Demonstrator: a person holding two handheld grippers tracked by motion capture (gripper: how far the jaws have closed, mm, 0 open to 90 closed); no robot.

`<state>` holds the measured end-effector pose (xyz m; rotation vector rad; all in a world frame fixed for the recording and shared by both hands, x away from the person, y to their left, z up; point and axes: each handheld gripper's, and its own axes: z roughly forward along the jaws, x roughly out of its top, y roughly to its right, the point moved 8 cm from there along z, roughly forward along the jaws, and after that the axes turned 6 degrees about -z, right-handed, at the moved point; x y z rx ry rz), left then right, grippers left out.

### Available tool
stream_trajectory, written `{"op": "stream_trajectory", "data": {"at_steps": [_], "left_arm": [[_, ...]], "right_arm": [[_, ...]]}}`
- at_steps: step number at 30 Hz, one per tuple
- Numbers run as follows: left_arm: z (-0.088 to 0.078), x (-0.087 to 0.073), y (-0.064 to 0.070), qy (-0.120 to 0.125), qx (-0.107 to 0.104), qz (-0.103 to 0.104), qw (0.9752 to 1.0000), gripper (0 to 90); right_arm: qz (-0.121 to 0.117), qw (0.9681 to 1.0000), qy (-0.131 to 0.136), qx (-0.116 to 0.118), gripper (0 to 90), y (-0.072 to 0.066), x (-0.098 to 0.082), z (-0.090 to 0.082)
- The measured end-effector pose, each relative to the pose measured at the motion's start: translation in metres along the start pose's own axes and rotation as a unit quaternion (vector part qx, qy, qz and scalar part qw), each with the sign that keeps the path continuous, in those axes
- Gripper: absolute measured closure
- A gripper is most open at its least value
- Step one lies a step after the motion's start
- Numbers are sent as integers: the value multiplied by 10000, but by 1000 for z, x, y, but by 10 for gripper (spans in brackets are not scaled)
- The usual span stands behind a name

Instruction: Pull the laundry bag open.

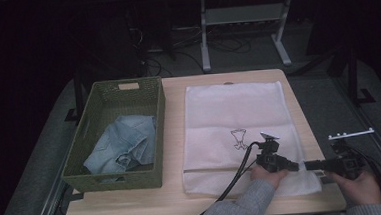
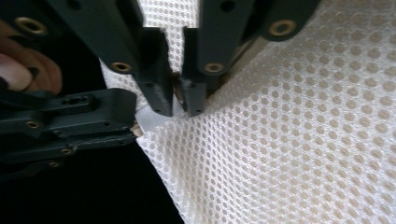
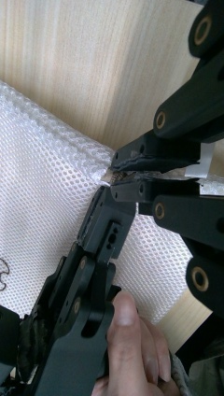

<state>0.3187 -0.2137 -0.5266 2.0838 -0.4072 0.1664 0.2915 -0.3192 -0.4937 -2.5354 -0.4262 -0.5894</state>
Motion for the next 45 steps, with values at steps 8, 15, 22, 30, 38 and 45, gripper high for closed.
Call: {"op": "stream_trajectory", "data": {"at_steps": [8, 15, 22, 30, 38, 45], "left_arm": [[-2, 1, 1, 32, 12, 73, 10000, 864], [-9, 1, 8, 50, -56, 206, 9998, 865], [-11, 1, 10, 32, -99, 238, 9997, 865], [-10, 1, 9, 36, -49, 264, 9996, 867], [-14, 2, 9, 51, 49, 364, 9993, 869], [-22, 0, 7, 9, 124, 411, 9991, 869]], "right_arm": [[153, 9999, 19, 41, 696, 6, -2, 3], [407, 9989, 26, 240, 577, 14, -6, 9], [541, 9970, 95, 550, 599, 13, -5, 12], [285, 9983, 141, 493, 797, 3, 1, 10], [82, 9998, 26, 154, 819, 0, 2, 8], [109, 9999, 45, 14, 820, 5, 1, 3]]}}
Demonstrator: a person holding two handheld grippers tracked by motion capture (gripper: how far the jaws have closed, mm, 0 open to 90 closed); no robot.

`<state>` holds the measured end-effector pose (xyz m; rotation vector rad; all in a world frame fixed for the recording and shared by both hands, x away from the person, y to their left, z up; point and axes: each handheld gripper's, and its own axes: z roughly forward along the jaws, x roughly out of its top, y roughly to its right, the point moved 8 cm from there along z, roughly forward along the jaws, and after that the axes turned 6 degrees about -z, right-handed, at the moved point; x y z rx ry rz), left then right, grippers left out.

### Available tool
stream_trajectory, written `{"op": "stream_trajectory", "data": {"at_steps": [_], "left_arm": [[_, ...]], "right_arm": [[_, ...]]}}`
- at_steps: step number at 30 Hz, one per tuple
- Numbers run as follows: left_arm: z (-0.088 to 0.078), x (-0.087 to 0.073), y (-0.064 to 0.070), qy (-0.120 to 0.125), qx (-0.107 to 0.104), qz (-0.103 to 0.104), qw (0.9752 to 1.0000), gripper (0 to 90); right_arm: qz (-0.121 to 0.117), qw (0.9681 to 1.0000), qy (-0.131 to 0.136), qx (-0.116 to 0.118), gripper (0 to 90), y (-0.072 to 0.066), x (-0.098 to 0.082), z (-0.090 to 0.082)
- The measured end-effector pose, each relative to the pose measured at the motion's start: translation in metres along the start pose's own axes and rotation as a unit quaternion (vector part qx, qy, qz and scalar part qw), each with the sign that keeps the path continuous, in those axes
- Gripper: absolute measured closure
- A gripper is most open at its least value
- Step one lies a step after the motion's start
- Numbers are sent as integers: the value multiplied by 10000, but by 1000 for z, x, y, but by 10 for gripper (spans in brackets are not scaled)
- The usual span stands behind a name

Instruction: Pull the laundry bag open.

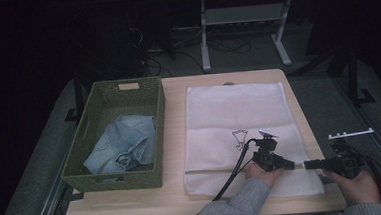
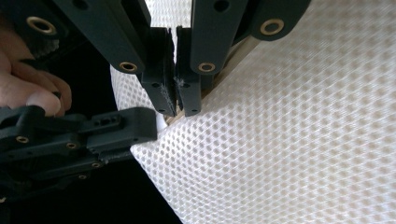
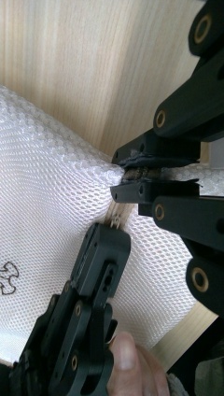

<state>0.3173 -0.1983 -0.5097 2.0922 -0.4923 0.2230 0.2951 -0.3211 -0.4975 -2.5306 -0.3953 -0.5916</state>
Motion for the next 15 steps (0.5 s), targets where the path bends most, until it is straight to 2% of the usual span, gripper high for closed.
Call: {"op": "stream_trajectory", "data": {"at_steps": [15], "left_arm": [[-25, -5, -11, -11, 138, 69, 9999, 870]], "right_arm": [[87, 9997, 36, -204, 820, 11, -3, -8]]}}
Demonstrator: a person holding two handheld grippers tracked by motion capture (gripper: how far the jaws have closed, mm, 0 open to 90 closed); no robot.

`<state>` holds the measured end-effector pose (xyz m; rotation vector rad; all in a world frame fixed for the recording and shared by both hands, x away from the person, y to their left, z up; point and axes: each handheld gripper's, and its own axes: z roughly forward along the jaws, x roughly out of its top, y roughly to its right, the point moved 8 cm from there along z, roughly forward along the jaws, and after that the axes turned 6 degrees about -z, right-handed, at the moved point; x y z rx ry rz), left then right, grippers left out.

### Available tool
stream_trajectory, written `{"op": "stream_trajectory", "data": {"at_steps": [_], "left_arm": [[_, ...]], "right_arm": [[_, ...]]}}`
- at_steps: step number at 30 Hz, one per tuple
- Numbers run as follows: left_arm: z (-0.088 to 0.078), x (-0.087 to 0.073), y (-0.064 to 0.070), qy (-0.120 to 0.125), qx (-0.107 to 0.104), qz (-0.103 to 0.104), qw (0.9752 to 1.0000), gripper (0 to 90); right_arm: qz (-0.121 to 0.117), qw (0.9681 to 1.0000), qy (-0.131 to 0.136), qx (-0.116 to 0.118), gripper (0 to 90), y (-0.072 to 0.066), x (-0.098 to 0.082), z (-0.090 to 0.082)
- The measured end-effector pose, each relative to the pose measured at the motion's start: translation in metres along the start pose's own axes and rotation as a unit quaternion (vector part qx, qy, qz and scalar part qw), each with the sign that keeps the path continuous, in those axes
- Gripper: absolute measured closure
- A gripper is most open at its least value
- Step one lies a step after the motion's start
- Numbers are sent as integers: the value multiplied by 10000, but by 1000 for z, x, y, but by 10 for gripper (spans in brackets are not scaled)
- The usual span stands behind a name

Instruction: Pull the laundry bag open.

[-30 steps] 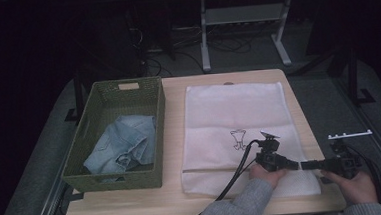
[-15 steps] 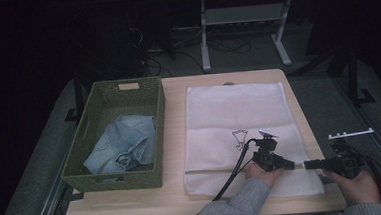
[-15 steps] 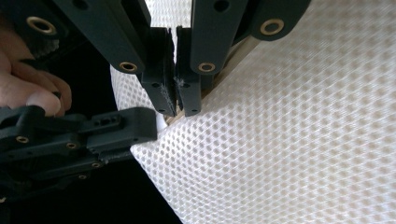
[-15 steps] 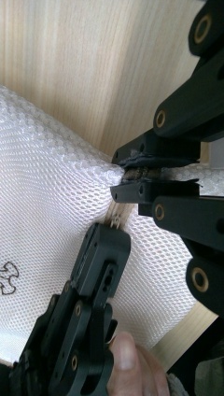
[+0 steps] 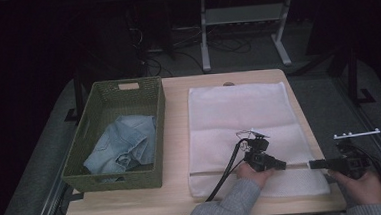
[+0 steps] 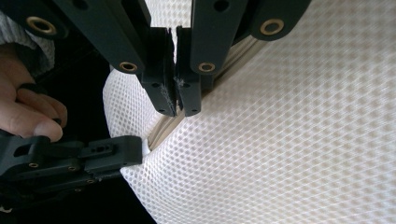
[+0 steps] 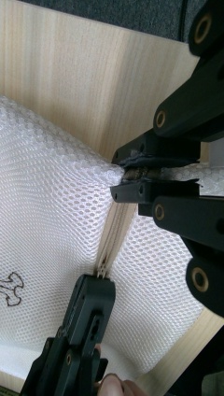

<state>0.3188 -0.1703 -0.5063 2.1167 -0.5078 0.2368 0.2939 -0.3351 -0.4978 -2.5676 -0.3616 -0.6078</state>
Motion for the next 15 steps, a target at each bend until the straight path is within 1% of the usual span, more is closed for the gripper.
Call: {"op": "stream_trajectory", "data": {"at_steps": [2, 7, 9, 15], "left_arm": [[-5, -1, -2, -34, 9, 16, 10000, 871], [-19, -2, -8, 41, 54, 26, 10000, 871], [-24, -4, -12, 52, 48, -19, 10000, 871], [-43, -7, -22, 115, 104, -56, 9999, 871]], "right_arm": [[5, 10000, 5, -12, 820, 1, -1, 0], [23, 10000, 32, -53, 820, 3, -1, -3], [29, 9999, 15, -103, 820, 4, -1, -3], [6, 9998, 5, -177, 820, 4, -1, -3]]}}
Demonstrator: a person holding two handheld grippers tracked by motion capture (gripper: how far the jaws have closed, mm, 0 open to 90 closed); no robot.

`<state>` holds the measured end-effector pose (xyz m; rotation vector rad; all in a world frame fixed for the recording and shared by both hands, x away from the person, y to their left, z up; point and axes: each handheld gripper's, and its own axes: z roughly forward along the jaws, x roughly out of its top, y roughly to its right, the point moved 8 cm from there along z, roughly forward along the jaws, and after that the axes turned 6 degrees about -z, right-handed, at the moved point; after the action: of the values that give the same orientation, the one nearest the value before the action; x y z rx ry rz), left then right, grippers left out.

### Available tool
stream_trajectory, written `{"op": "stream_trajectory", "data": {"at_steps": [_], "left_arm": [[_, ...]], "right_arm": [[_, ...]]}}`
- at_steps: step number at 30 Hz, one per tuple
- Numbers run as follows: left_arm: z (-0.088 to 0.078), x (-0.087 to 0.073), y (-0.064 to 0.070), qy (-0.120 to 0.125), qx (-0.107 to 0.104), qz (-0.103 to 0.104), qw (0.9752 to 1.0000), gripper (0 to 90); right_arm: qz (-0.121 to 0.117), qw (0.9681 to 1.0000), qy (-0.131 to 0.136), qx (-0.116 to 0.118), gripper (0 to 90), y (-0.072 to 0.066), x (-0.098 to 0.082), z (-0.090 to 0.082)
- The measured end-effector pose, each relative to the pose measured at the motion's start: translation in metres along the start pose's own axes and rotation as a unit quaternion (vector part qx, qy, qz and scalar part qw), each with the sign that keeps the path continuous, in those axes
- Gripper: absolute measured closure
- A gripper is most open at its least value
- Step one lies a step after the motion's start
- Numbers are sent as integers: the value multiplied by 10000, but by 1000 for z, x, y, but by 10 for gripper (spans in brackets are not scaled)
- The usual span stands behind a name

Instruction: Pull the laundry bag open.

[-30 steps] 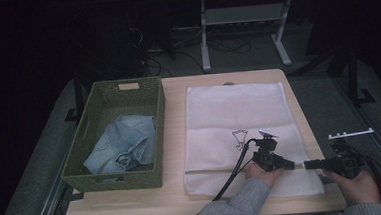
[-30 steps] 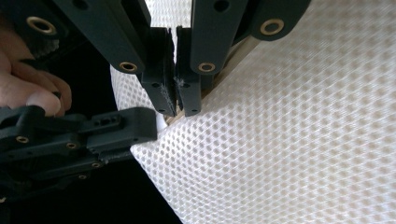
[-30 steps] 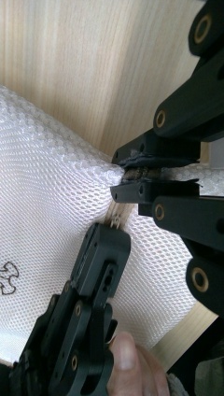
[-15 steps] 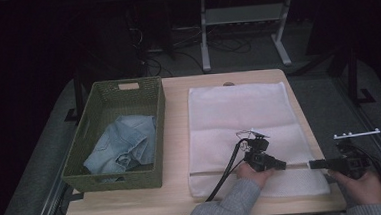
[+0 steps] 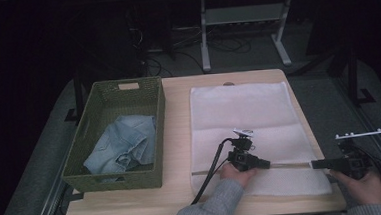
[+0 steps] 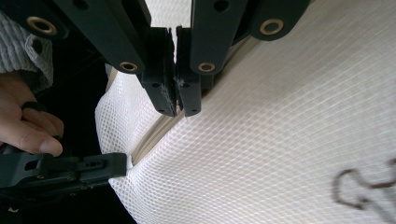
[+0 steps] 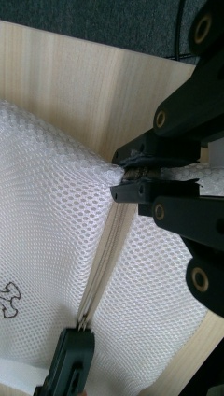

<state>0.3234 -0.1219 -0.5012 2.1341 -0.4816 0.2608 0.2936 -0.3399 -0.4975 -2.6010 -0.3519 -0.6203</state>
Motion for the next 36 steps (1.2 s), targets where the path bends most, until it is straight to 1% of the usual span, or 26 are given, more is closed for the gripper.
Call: {"op": "stream_trajectory", "data": {"at_steps": [7, 11, 15, 17, 19, 22, 26, 28, 34, 36], "left_arm": [[-24, -4, -13, 51, 100, -25, 9999, 871], [-37, -7, -21, 105, 127, -92, 9998, 871], [-49, -8, -26, 167, 172, -103, 9997, 871], [-54, -9, -28, 158, 196, -87, 9996, 871], [-60, -11, -30, 203, 181, -86, 9996, 870], [-67, -15, -36, 195, 227, -99, 9995, 871], [-77, -20, -44, 198, 332, -157, 9991, 871], [-82, -23, -47, 161, 405, -175, 9989, 871], [-97, -27, -53, 133, 614, -181, 9979, 871], [-101, -27, -54, 150, 673, -213, 9974, 871]], "right_arm": [[8, 10000, 14, -57, 820, 2, 0, -1], [21, 10000, -6, -89, 820, 4, 0, -1], [11, 9999, -30, -122, 821, 5, 0, 0], [7, 9999, -43, -147, 820, 6, 1, 1], [14, 9999, -49, -152, 820, 7, 1, 1], [13, 9998, -52, -169, 820, 8, 1, 1], [-1, 9997, -93, -213, 820, 8, 2, 2], [-9, 9997, -101, -224, 820, 8, 2, 3], [-54, 9996, -104, -242, 820, 8, 4, 2], [-62, 9996, -108, -262, 820, 9, 3, 1]]}}
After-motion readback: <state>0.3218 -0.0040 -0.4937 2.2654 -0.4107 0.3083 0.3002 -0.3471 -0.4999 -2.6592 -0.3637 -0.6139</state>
